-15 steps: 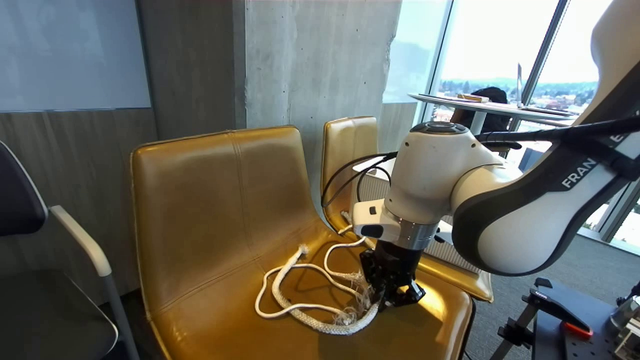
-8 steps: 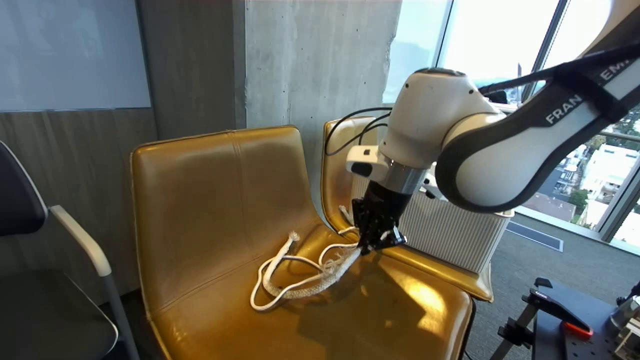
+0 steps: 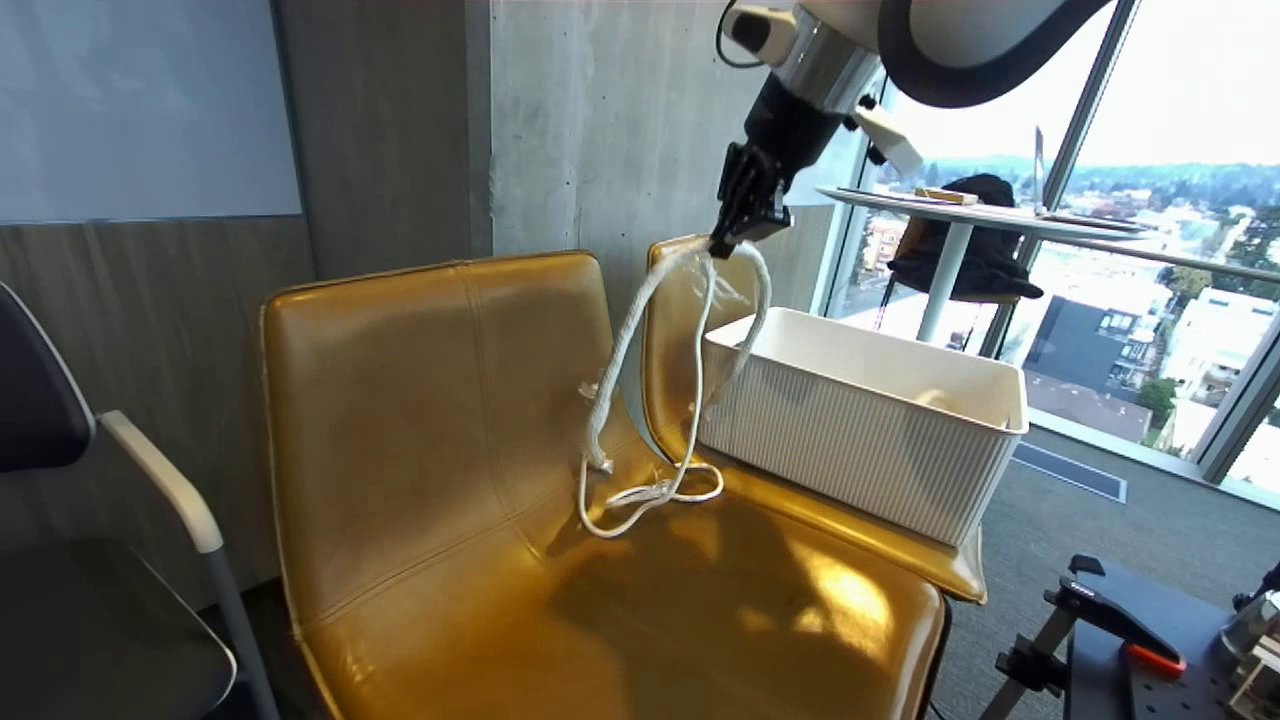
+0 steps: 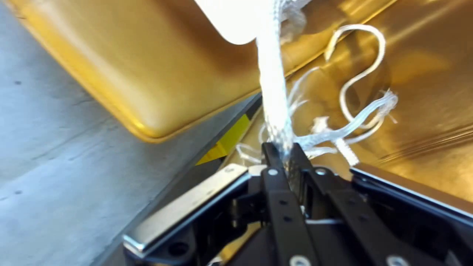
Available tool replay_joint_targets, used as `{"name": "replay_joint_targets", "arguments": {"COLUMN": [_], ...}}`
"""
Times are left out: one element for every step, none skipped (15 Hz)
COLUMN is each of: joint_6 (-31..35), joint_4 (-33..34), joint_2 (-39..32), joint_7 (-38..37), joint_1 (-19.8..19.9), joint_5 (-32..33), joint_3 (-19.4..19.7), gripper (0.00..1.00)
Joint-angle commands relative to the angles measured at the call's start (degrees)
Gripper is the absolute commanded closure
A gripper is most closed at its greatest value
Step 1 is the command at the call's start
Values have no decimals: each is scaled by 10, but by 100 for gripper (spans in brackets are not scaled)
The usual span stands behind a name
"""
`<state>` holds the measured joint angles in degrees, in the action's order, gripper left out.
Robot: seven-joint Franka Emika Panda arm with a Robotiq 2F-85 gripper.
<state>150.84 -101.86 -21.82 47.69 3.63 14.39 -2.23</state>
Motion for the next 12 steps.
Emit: {"name": "replay_joint_targets", "arguments": {"joint_6": [-51,-61,-76,-88,-97,-102,-111,-114,-121,-127,-129,-131], "joint_4": [85,110,138,162,183,200,217,229,240,244,244,245], "joint_2": [23,27,30,34,35,37,41,44,51,57,65,71], "joint_7": [-29,-32,-34,-33,-37,-41,-42,-46,-46,-45,-46,-47], "joint_1": [12,18,23,30,34,38,42,46,49,52,56,60], "joint_5": [-12,-15,-18,-22,-23,-22,-22,-20,-20,-21,-21,-21], "joint_3": [18,22,27,32,36,42,46,51,55,57,61,64], "gripper": [97,97,97,97,97,97,97,97,97,97,97,97]}}
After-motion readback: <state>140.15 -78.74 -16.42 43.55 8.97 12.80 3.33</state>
